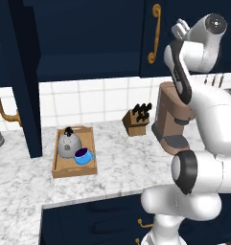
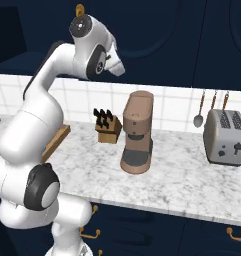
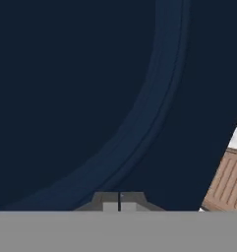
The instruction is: Pick the kettle from the counter and place it on the tray. Then pick the mug from the cabinet and place it on the tray. Then close the cabinet doors.
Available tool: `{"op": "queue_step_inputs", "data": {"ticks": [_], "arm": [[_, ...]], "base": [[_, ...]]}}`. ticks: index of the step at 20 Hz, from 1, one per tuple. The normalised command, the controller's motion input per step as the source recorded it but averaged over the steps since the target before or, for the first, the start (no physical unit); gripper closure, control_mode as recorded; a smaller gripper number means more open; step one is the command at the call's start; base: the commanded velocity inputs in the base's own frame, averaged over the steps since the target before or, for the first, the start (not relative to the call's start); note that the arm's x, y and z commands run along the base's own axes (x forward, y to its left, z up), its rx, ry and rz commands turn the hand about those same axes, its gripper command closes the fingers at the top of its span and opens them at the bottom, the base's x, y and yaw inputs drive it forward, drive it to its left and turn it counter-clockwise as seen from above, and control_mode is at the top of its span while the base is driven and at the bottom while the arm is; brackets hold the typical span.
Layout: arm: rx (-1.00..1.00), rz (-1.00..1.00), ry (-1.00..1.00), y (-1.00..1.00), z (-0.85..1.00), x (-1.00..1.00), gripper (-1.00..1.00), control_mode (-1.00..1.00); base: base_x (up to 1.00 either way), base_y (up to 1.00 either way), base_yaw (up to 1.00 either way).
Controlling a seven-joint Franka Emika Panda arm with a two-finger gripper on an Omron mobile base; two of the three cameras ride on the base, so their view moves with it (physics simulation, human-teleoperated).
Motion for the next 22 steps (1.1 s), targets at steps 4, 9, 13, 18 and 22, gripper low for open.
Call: {"op": "queue_step_inputs", "data": {"ticks": [4, 9, 13, 18, 22], "arm": [[0.13, 0.03, -0.47, 0.0, -0.94, 0.9, 1.0, -1.0], [0.21, 0.0, -0.32, 0.0, -0.77, 1.0, 1.0, -1.0], [0.23, 0.0, -0.3, 0.0, -0.77, 0.99, 1.0, -1.0], [0.15, 0.0, 0.0, -0.12, -0.14, 0.15, 1.0, -1.0], [0.0, 0.0, 0.15, -0.29, 0.13, -0.87, 1.0, -1.0]], "base": [[0.0, 0.0, 0.0], [0.0, 0.0, 0.0], [0.0, 0.0, 0.0], [0.0, 0.0, 0.0], [0.0, 0.0, 0.0]]}}
